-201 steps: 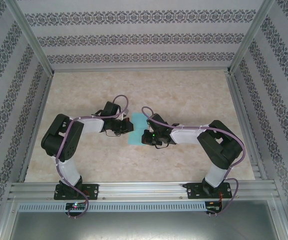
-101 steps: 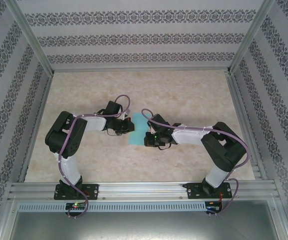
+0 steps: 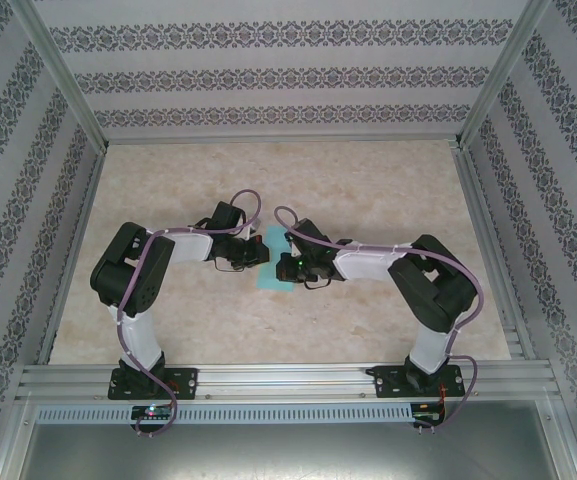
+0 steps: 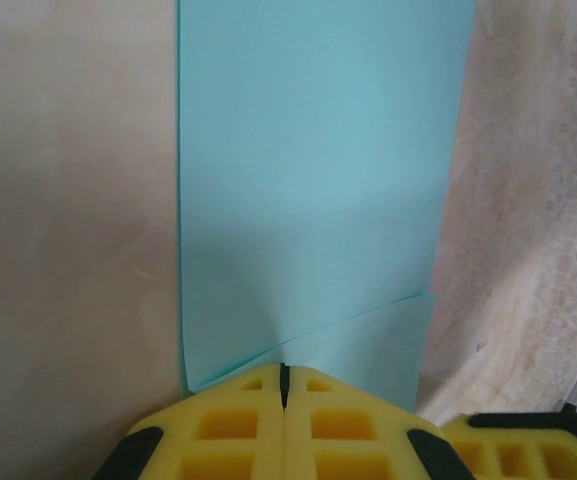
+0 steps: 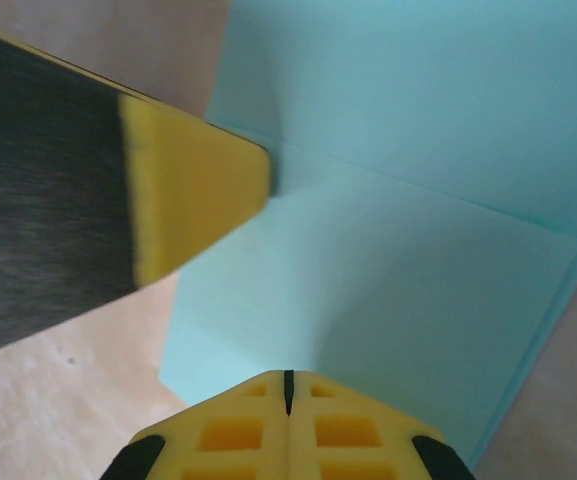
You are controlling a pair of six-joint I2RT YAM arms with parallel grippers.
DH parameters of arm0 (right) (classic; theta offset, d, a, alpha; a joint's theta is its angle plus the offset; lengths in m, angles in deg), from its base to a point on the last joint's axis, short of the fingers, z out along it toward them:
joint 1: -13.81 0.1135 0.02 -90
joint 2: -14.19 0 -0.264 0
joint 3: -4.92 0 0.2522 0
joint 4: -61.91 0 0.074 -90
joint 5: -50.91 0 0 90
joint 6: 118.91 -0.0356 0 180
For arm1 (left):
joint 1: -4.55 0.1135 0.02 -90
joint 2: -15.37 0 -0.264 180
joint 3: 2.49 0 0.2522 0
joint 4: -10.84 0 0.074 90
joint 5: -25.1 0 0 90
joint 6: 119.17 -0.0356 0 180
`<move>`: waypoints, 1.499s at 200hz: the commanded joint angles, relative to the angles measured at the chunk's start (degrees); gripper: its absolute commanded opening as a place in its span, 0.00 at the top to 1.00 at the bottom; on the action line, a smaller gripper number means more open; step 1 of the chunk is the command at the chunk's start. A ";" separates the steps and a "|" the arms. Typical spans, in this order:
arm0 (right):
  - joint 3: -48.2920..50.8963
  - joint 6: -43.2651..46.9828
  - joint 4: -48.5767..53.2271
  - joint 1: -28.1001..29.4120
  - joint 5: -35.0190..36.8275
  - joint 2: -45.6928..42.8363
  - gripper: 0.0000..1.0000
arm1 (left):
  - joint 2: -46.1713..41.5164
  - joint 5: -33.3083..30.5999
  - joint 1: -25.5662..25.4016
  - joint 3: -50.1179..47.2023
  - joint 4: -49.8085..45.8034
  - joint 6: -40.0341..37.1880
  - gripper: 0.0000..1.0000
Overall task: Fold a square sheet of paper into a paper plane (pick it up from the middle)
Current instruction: Fold the triangle a second time at the center of the table.
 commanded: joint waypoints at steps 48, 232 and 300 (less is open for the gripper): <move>4.92 1.13 -0.78 -0.36 0.88 -1.30 1.00 | 3.59 -7.59 0.34 0.10 -8.73 -1.59 1.00; -0.22 4.32 -1.07 -8.29 -0.10 -10.65 0.44 | -12.43 -7.73 4.90 6.48 -17.00 1.44 0.18; -3.59 5.20 -5.98 -8.68 -8.04 -0.72 0.42 | -16.91 -11.93 7.59 4.86 -23.58 2.76 0.00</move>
